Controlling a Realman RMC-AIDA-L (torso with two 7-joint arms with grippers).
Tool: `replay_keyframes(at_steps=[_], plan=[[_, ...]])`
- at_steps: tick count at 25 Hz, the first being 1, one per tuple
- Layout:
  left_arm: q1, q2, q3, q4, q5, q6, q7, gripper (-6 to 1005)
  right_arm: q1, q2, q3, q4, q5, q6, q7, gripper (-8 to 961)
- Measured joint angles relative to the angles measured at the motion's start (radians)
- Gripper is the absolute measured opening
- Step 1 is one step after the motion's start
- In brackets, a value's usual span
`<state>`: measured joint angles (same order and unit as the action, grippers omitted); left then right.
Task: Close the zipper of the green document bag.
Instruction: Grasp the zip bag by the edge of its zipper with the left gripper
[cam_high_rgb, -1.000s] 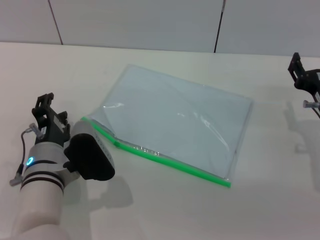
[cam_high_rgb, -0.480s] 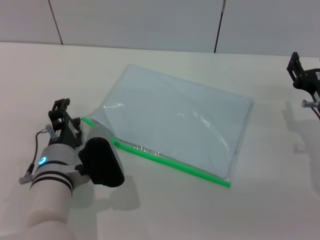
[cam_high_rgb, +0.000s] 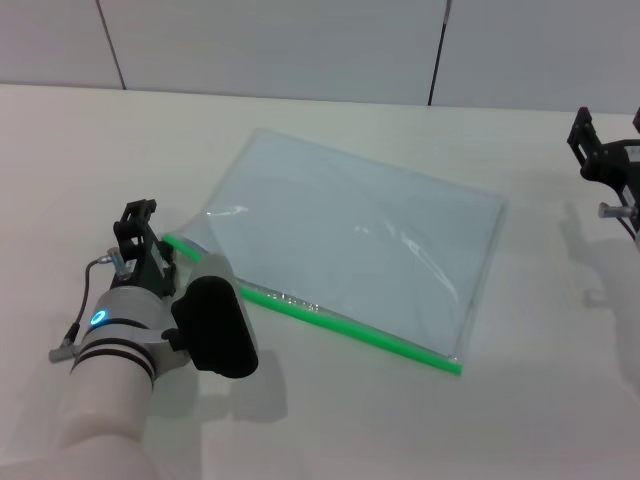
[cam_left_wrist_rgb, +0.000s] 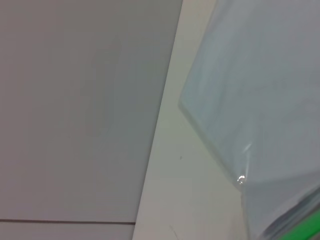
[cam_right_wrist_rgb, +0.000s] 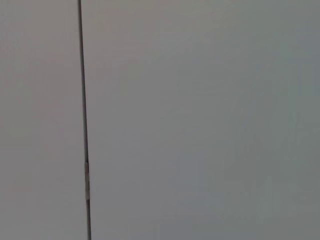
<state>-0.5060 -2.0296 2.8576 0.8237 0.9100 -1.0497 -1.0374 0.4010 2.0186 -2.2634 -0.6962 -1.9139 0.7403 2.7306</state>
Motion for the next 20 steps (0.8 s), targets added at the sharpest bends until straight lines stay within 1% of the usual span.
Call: replay_keyframes(at_steps=[20], plan=[[-0.009, 0.000, 0.001, 0.001, 0.027, 0.043, 0.065, 600, 0.003, 0.000, -0.002, 0.000, -0.001, -0.001, -0.003, 712]])
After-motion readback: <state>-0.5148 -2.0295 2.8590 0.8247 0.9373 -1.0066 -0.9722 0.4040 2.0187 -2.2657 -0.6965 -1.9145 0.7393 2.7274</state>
